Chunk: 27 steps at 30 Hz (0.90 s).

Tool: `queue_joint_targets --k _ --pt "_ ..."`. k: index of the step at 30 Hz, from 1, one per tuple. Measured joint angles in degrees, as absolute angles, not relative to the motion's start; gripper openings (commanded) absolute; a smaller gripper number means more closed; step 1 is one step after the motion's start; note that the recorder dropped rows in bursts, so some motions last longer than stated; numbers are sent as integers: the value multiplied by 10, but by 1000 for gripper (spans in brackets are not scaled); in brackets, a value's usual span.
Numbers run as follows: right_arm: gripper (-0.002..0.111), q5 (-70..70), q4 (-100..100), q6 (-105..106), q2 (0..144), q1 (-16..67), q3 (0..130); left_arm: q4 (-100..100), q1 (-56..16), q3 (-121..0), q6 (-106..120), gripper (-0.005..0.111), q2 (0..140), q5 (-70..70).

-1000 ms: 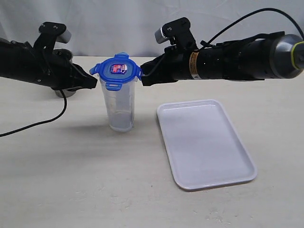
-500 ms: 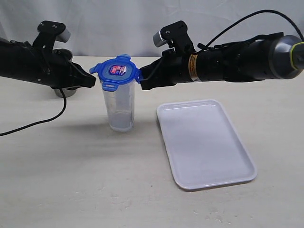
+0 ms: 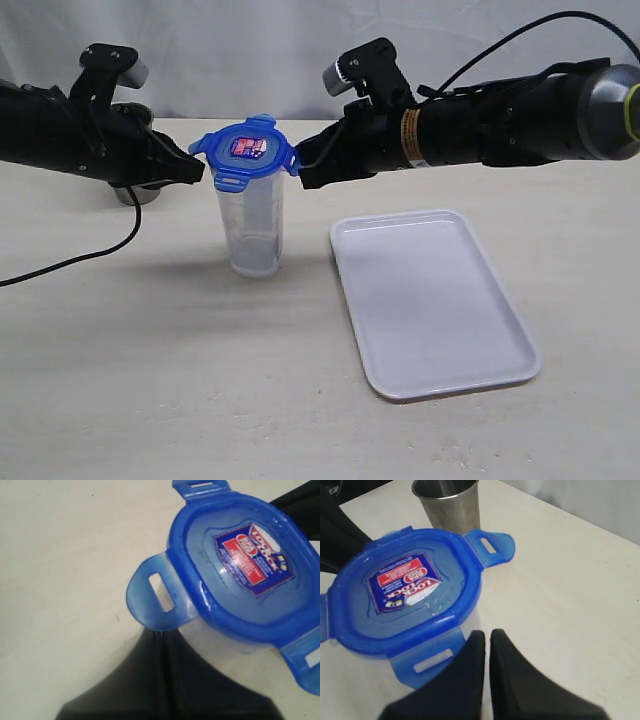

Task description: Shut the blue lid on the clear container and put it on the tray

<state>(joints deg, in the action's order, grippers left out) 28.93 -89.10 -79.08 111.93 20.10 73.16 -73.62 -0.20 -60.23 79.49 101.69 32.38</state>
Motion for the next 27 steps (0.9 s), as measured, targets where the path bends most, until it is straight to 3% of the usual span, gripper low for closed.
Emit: queue_joint_targets --k 27 --pt "4 249 -905 -799 1089 201 732 -736 -2 -602 800 0 1017 328"
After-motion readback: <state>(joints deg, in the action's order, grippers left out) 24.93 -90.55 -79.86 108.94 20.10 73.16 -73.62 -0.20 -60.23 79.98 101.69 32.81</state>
